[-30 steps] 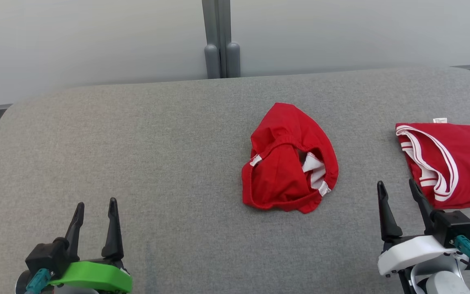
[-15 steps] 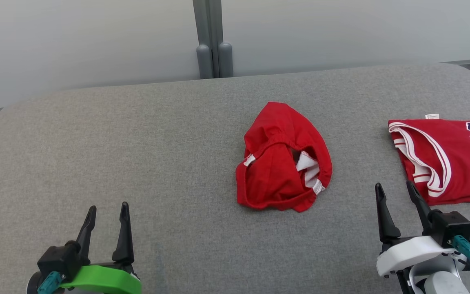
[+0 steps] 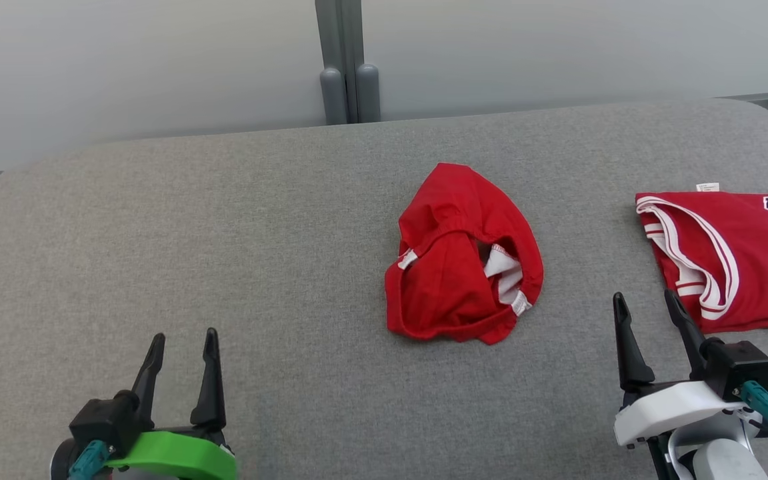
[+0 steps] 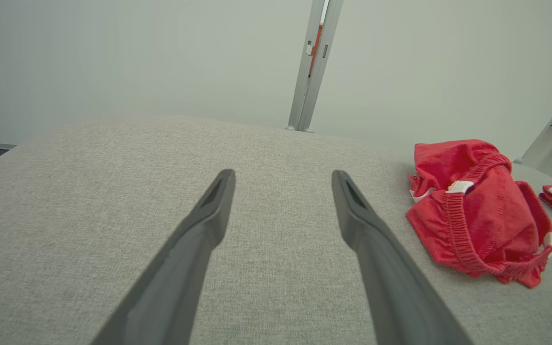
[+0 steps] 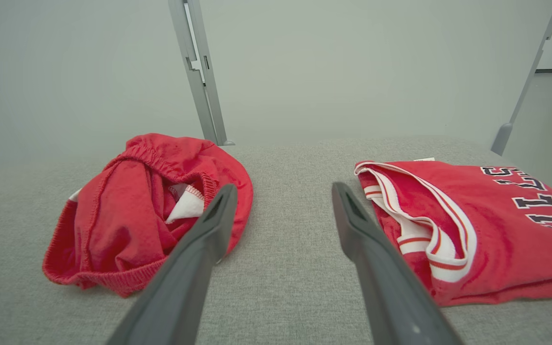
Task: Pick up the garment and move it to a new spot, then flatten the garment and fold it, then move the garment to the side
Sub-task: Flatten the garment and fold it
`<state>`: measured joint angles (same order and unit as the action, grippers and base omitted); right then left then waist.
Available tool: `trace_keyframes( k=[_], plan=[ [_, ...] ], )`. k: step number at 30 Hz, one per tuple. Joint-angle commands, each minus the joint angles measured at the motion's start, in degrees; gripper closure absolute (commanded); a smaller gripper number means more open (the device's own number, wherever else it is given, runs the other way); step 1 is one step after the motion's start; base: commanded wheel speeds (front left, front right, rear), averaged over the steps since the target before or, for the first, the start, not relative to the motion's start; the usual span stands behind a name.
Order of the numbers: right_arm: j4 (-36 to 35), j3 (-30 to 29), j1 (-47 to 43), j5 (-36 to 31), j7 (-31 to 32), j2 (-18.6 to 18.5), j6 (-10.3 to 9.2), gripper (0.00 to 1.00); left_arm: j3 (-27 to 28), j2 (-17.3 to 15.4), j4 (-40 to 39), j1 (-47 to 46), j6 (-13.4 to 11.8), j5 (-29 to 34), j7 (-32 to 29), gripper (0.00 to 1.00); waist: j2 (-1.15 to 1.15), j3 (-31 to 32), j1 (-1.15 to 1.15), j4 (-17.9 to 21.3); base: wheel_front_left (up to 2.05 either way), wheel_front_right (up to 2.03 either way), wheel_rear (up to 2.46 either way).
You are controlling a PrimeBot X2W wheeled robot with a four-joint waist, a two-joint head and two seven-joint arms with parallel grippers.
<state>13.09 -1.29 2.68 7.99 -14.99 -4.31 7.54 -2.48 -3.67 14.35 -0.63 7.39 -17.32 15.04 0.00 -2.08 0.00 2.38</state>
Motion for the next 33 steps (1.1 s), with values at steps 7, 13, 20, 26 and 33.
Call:
trace_keyframes(
  k=[7, 13, 20, 26, 33],
  plan=[
    [-0.72, 0.28, 1.34, 0.03, -0.24, 0.13, -0.11, 0.0, -8.29, -2.07, 1.2, -6.79, 0.17, -0.4, 0.16, 0.0, 0.0, -1.56, 0.0, 2.31, 0.0, 0.0, 0.0],
    [-0.86, 0.8, 2.46, 0.22, -0.2, 0.44, -0.11, 0.0, -17.24, -1.42, 4.36, -13.89, 0.17, -3.61, -0.05, 0.0, 0.0, -2.96, 0.0, 7.28, 0.0, 0.0, 0.0],
    [-1.19, 0.71, 3.26, 0.39, -0.2, 0.75, -0.11, 0.0, -29.78, -0.15, 9.51, -21.22, 0.17, -8.3, -6.45, 0.0, 0.0, -5.29, 0.0, 14.3, 0.0, 0.0, 0.0],
    [-1.6, 1.11, 4.11, 0.73, -0.21, 1.0, -0.11, 0.0, -33.47, 0.31, 16.19, -25.9, -1.46, -9.32, -12.02, 0.0, 0.0, -7.74, 0.0, 20.84, 0.0, 0.0, 0.0],
    [-2.0, 0.41, 3.55, 1.65, -0.21, 1.33, -0.11, 0.0, -34.12, 0.54, 19.97, -28.92, -4.11, -11.0, -15.24, 0.0, 0.0, -9.88, 0.0, 25.84, 0.0, 0.0, 0.0]
  ],
)
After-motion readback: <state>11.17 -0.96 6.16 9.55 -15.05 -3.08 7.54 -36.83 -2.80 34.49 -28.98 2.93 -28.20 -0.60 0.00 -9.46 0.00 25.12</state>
